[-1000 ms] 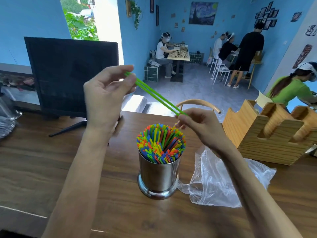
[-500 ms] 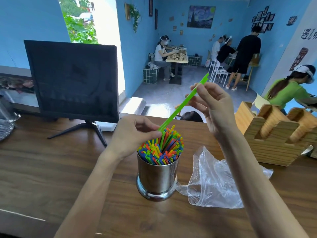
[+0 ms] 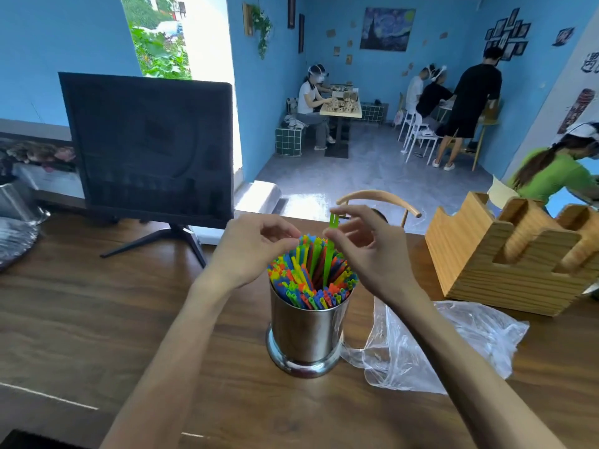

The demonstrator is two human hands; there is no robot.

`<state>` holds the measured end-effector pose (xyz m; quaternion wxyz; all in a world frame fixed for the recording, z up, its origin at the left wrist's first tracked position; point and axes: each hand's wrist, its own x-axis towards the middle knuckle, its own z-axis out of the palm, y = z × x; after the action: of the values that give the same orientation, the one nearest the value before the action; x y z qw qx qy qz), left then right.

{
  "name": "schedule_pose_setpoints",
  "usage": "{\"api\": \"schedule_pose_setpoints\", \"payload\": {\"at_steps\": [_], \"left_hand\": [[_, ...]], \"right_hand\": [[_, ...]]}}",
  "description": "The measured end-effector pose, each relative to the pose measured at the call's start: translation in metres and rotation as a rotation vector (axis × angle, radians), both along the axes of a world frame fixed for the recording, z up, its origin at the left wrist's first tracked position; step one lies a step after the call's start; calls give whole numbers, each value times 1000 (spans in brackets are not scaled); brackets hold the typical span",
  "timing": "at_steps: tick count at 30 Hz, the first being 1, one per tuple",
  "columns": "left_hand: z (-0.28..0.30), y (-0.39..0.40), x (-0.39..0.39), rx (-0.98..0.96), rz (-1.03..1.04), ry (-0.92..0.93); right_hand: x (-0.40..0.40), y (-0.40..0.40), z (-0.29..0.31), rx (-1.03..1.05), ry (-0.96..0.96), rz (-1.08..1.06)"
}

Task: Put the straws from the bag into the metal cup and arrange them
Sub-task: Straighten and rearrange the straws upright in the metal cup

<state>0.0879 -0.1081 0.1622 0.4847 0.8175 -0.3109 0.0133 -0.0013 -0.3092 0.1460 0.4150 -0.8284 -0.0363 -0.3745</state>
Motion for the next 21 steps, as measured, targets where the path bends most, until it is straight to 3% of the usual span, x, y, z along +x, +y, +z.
{"api": "schedule_pose_setpoints", "payload": {"at_steps": [5,13,21], "left_hand": [[-3,-16,1,190,9,-127],[9,-35,1,527,43,-315],[12,-36,1,556,6,-322]], "right_hand": [[0,-3,-20,-239,98,-7],[0,-8,-20,-183,145,-24],[-3,-9,-20,-166,186,-17]]}}
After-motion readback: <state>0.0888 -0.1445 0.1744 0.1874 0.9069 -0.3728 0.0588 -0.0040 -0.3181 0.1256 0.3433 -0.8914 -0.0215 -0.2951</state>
